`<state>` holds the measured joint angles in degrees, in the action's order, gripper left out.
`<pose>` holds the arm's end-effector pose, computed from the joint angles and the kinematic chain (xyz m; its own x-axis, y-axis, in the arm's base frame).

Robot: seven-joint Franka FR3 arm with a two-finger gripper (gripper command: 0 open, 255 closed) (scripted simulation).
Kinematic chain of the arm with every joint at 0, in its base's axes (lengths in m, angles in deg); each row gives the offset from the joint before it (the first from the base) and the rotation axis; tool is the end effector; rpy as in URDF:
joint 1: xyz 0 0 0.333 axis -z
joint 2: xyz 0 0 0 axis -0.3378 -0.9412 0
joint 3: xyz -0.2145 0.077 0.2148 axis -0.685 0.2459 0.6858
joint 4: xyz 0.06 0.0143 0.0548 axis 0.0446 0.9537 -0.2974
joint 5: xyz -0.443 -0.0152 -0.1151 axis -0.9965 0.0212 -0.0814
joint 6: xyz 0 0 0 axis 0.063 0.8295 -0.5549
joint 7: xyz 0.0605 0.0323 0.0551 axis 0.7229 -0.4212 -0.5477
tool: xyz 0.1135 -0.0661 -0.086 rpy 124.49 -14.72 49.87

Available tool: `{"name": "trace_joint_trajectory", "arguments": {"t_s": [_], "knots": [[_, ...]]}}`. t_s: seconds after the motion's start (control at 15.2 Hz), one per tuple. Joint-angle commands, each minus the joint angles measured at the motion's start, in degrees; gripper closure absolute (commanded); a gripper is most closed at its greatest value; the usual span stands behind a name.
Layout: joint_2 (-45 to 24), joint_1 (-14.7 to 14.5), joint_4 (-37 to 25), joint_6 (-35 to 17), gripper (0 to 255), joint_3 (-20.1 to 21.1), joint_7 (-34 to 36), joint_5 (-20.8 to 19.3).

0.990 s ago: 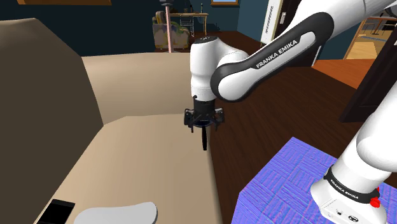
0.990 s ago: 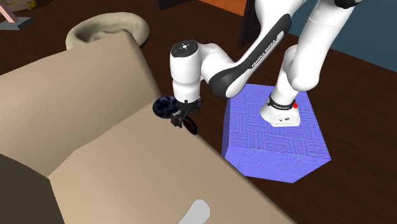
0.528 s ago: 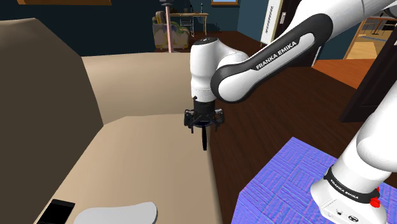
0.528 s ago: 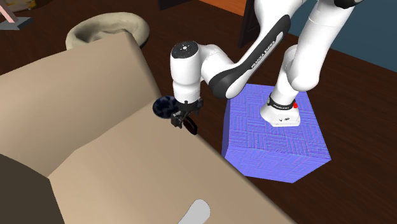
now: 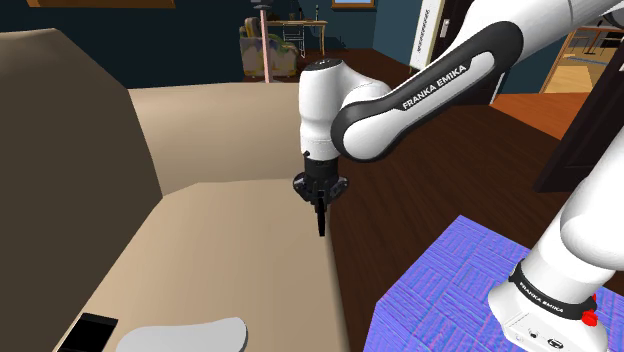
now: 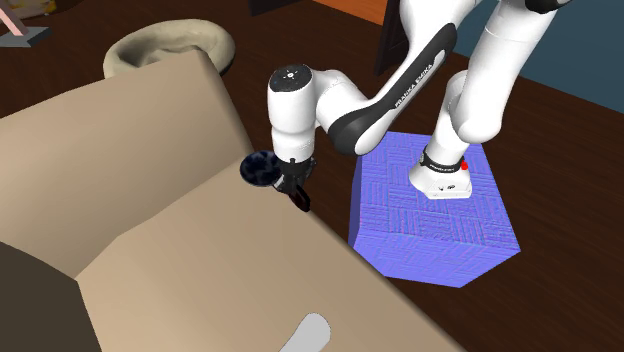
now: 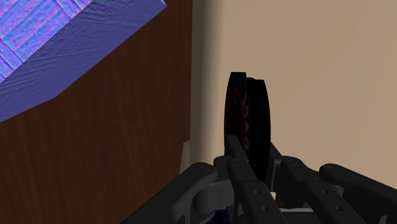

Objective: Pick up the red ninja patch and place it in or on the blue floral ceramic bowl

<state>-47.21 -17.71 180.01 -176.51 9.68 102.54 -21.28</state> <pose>0.4897 0.2972 0.2651 0.7984 -0.5994 0.0567 -0.6011 -0.7989 0.0185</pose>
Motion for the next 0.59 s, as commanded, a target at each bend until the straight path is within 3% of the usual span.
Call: {"name": "trace_joint_trajectory", "arguments": {"t_s": [0.0,0.53], "knots": [[0.00,0.00,0.00,0.00,255,0.00,0.00,0.00],[3.35,0.07,-2.52,5.22,255,-0.18,-2.09,2.57]]}}
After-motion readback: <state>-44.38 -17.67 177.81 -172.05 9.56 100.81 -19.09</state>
